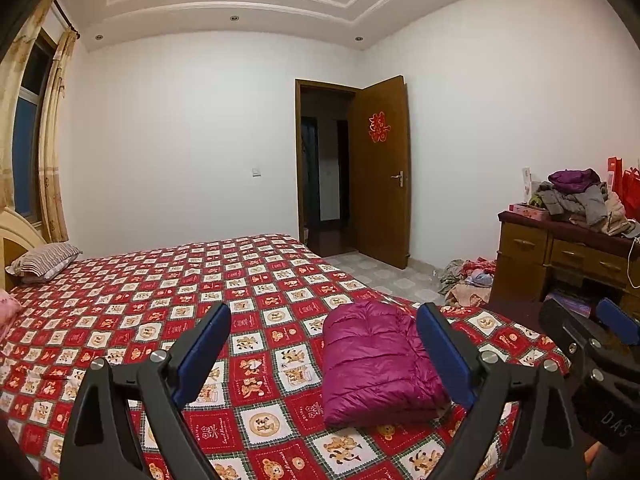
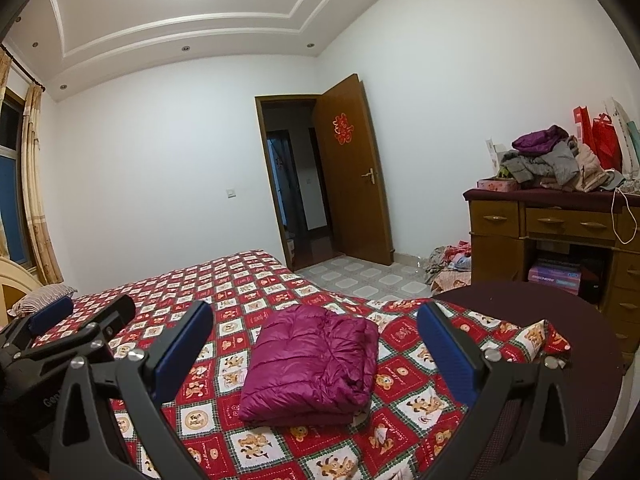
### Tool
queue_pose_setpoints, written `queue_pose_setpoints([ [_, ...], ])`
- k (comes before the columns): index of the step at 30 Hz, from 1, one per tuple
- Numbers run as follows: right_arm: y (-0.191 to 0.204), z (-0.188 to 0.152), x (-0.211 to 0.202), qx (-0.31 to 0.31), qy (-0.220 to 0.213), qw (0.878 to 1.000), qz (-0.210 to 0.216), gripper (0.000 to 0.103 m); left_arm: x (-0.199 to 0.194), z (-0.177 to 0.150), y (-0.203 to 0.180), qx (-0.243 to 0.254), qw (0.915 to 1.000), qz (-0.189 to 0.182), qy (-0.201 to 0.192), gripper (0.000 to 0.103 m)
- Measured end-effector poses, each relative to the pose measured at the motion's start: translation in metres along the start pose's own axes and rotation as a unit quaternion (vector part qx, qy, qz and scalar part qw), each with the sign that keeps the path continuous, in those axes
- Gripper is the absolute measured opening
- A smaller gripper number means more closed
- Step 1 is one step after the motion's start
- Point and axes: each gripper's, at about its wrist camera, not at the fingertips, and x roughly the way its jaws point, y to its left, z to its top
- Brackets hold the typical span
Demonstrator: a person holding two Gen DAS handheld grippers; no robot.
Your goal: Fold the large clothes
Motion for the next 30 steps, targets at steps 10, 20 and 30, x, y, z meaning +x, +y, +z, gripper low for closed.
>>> queue_pose_setpoints([
  [10, -0.0013, -0.0013, 0.0011, 0.0, 0.005, 1.0, 0.0, 0.103, 0.0026, -0.0007, 0.0025, -0.005, 1.0, 0.003, 0.007, 0.094],
  [20, -0.0016, -0.0009, 0.0019, 0.0, 0.005, 1.0, 0.0, 0.103, 0.0021, -0.0021, 0.0029, -0.002, 1.0, 0.006, 0.001, 0.094],
  [30, -0.0043, -0.0029, -0.0008, 0.002, 0.002, 1.0, -0.004, 0.103, 0.0008, -0.0014, 0.0014, 0.01, 0.9998, 0.016, -0.011, 0.094],
])
